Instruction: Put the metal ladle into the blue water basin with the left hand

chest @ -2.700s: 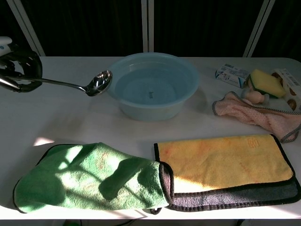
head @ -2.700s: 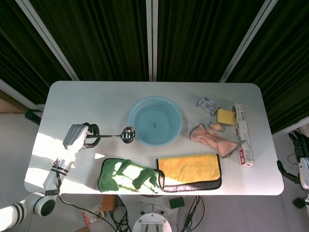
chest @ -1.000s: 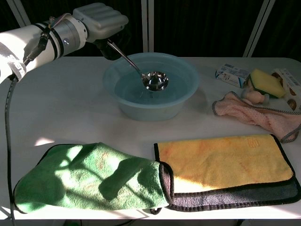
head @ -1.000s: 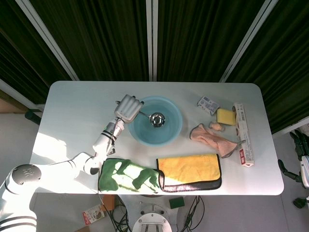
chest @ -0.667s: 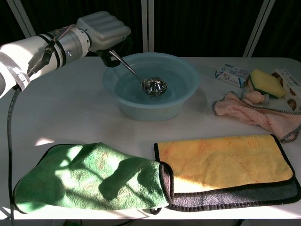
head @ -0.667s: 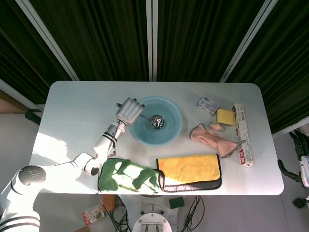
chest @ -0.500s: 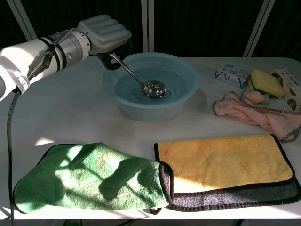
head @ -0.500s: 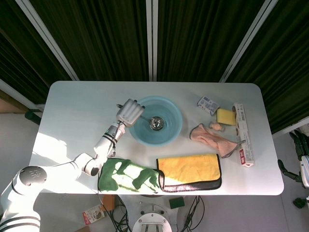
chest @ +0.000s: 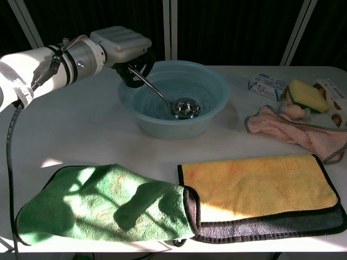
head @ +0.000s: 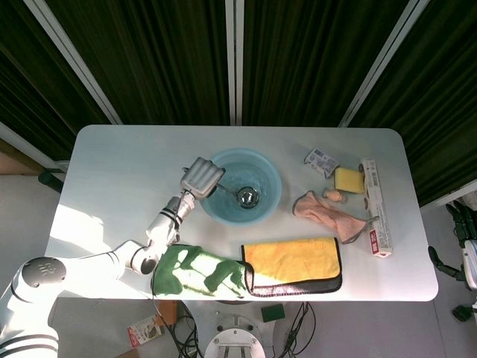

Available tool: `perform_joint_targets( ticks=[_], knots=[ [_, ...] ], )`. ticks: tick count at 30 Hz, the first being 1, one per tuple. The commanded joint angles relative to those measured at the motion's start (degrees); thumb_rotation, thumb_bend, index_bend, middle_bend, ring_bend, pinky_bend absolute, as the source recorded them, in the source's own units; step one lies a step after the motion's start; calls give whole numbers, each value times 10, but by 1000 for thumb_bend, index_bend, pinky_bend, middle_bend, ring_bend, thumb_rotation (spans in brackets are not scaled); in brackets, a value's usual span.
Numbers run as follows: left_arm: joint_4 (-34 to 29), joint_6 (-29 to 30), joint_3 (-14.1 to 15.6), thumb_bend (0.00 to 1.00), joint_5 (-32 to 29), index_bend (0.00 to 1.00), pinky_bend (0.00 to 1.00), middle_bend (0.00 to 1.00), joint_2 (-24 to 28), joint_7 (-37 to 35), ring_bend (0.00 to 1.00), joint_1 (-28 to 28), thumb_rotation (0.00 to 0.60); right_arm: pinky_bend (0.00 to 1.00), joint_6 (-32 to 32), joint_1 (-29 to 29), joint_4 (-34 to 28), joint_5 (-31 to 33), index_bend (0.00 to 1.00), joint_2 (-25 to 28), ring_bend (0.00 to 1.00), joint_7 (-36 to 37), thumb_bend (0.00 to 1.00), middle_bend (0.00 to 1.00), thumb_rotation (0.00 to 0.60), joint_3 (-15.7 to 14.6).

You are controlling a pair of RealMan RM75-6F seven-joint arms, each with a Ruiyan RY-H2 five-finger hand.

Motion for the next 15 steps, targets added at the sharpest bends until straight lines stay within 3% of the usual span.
perform_joint_targets(
  ticks=[1,15],
  knots=[
    [-20,-10,-14,448,-23,797,735,652,11,-13,557,2,600,0,0,0,0,0,0,0,0,1,352,0,600,0],
    [-94,-30,-38,449,-95,799,735,657,63,-42,557,2,600,0,-4,2,0,1,0,0,0,1,352,0,600,-1]
  ],
)
